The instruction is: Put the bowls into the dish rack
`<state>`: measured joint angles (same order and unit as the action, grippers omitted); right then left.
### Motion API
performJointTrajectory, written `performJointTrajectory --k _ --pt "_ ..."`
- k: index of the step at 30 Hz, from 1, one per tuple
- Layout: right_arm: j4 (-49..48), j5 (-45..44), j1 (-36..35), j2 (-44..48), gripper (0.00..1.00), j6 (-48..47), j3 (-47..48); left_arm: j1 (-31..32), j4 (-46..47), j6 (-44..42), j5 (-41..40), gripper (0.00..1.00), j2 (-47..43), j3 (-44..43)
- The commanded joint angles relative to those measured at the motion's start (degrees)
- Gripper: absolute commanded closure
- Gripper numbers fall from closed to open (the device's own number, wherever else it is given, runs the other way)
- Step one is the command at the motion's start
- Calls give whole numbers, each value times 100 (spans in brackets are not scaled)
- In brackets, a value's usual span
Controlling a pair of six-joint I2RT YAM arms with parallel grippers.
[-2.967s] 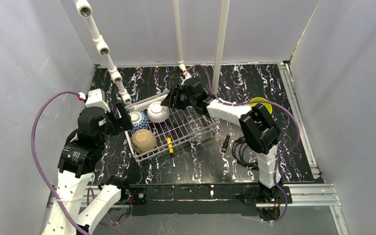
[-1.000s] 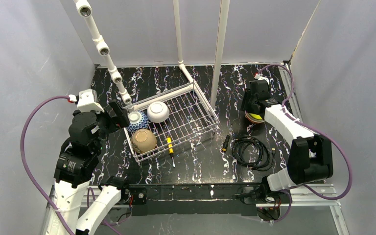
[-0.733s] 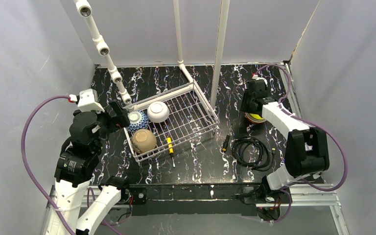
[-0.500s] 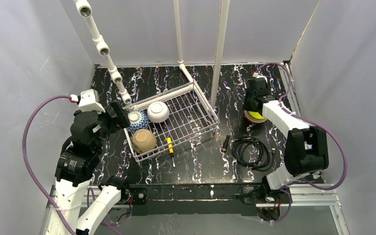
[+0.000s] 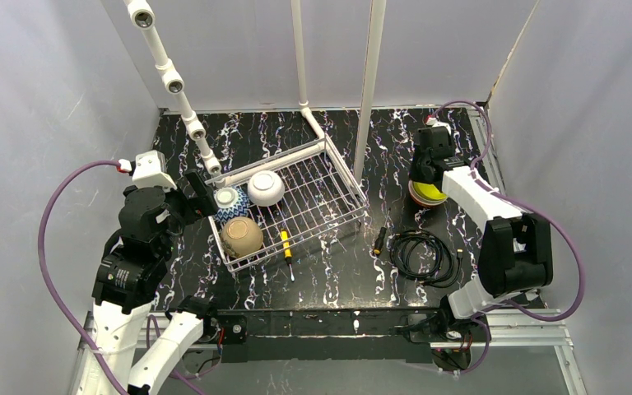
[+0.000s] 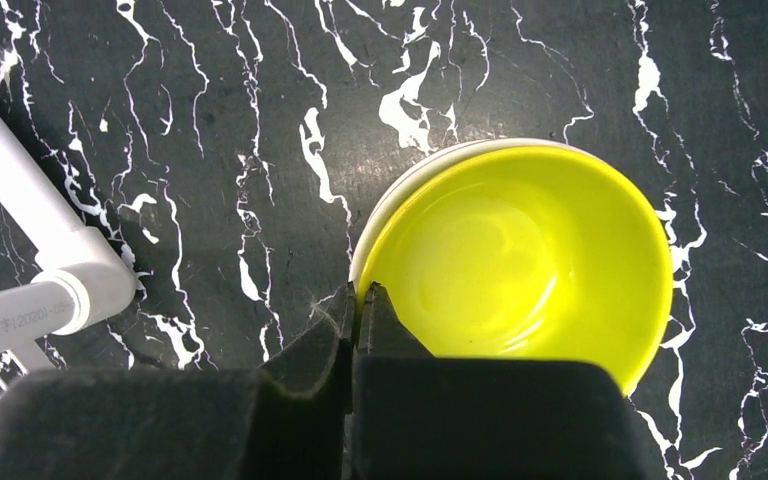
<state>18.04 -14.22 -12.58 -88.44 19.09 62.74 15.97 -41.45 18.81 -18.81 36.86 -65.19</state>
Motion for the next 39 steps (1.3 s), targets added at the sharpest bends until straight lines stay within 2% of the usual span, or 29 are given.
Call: performJointTrajectory --k 1,16,25,33,39 --pt "-68 -228 2 221 99 22 295 -7 -58 -66 -97 2 -6 -78" --pt "247 -769 7 813 99 149 617 -6 -15 -55 -56 2 39 -124" --pt "535 -785 1 1541 99 466 619 -6 22 11 12 2 60 -75" --pt "595 192 -14 2469 99 1096 22 -7 113 136 27 2 -24 99" --pt "-142 1962 -16 3446 99 1213 -570 -6 191 144 38 2 -25 182"
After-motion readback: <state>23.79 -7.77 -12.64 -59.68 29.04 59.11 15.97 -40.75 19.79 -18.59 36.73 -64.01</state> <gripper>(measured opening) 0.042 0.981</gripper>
